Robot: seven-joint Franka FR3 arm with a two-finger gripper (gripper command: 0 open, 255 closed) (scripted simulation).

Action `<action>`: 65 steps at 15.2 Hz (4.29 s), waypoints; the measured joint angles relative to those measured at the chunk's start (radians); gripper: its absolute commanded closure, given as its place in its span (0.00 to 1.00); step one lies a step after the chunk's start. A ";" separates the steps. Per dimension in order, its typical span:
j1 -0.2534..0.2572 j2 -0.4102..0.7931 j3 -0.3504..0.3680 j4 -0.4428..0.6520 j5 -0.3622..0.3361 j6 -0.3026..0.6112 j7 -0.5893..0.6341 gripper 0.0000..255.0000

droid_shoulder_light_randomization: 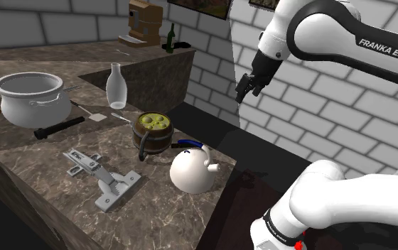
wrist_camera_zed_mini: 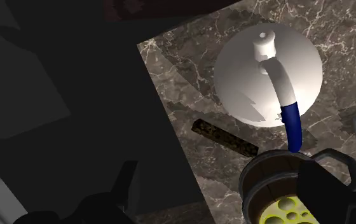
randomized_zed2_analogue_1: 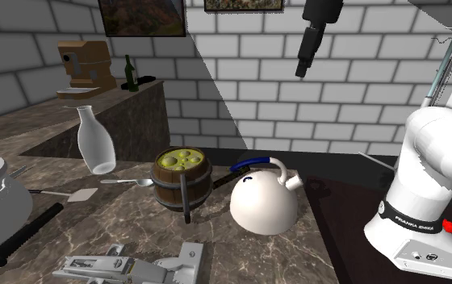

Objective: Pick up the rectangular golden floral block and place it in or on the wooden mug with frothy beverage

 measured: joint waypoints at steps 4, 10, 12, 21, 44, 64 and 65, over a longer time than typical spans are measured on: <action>0.022 0.032 -0.033 -0.035 -0.007 0.061 -0.071 0.00; 0.077 0.186 -0.133 -0.089 -0.022 0.251 -0.290 0.00; 0.098 0.242 -0.162 -0.099 -0.021 0.309 -0.363 0.00; 0.203 0.568 -0.264 -0.059 0.044 0.545 -0.712 0.00; 0.264 1.045 -0.253 0.052 0.256 0.815 -1.188 0.00; 0.269 0.972 -0.264 0.067 0.221 0.731 -1.162 1.00; 0.270 0.961 -0.265 0.070 0.216 0.717 -1.158 1.00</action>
